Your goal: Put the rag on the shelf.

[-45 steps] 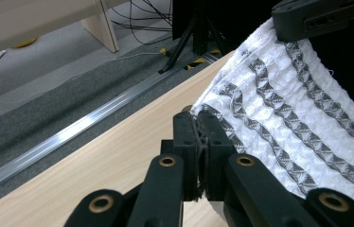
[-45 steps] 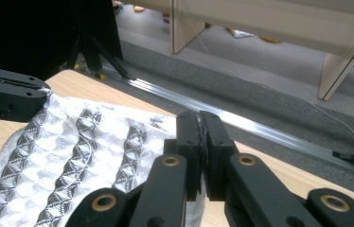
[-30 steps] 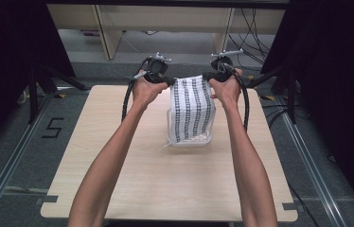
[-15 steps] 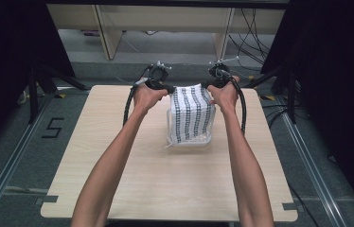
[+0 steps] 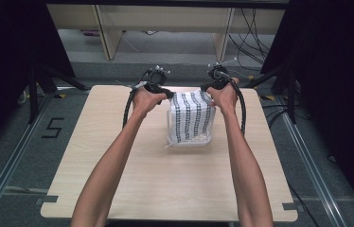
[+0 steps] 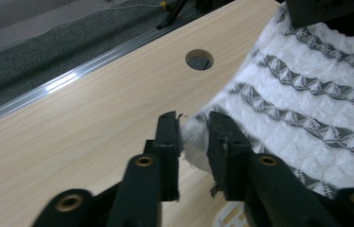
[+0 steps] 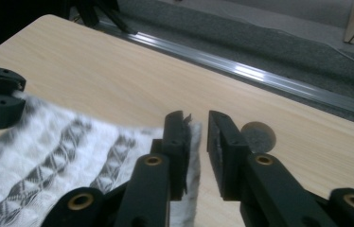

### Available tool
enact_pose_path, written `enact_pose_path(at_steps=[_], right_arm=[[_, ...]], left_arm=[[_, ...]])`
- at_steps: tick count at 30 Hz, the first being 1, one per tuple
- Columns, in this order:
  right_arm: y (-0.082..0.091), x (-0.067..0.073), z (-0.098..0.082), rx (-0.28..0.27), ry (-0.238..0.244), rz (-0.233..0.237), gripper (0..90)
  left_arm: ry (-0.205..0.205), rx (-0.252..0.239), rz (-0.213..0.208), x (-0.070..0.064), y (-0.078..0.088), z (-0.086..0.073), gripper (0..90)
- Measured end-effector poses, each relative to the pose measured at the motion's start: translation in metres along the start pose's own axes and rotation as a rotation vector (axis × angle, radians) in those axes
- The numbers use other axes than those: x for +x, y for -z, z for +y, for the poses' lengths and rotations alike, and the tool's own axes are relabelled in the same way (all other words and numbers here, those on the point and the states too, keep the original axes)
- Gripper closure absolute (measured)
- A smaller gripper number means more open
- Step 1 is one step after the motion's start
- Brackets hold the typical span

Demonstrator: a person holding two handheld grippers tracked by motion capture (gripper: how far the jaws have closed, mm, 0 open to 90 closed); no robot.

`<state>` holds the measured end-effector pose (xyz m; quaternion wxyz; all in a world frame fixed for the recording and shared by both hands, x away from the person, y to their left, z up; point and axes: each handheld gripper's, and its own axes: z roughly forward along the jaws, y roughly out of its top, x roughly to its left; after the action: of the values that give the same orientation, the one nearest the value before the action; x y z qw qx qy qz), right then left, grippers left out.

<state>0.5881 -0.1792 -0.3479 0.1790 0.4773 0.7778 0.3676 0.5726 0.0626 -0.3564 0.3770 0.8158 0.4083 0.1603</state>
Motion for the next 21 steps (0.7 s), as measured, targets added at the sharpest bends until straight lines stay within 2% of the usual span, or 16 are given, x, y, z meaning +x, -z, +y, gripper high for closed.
enact_pose_path(at_steps=[3, 4, 6, 7, 9, 10, 11, 16, 21], right_arm=[[0.002, -0.001, 0.000, -0.001, -0.025, -0.010, 70.5], [0.003, -0.003, 0.000, -0.004, -0.025, -0.008, 70.5], [0.004, -0.005, 0.000, -0.012, -0.016, -0.009, 70.5], [0.005, -0.003, -0.001, -0.005, -0.036, -0.010, 70.5], [0.006, -0.004, -0.001, -0.012, -0.035, -0.008, 70.5], [0.007, -0.002, -0.001, -0.008, -0.050, -0.005, 70.2], [0.008, -0.003, -0.001, -0.011, -0.032, -0.010, 70.1], [0.012, -0.004, -0.001, -0.025, -0.032, -0.007, 68.9], [0.019, -0.004, -0.001, -0.040, -0.035, -0.006, 66.1]], left_arm=[[0.047, -0.014, 0.029, 0.005, 0.002, 0.000, 55.6], [0.051, -0.014, 0.034, 0.006, 0.003, -0.001, 53.3], [0.048, -0.014, 0.050, 0.008, 0.006, -0.001, 52.4], [0.048, -0.014, 0.050, 0.008, 0.006, -0.001, 52.4], [0.044, -0.013, 0.052, 0.009, 0.007, -0.002, 51.8], [0.044, -0.010, 0.048, 0.009, 0.008, -0.002, 51.4], [0.044, -0.010, 0.048, 0.009, 0.008, -0.002, 51.0], [0.037, -0.013, 0.047, 0.009, 0.013, -0.002, 49.4], [0.047, -0.019, 0.041, 0.010, 0.019, -0.002, 43.4]])
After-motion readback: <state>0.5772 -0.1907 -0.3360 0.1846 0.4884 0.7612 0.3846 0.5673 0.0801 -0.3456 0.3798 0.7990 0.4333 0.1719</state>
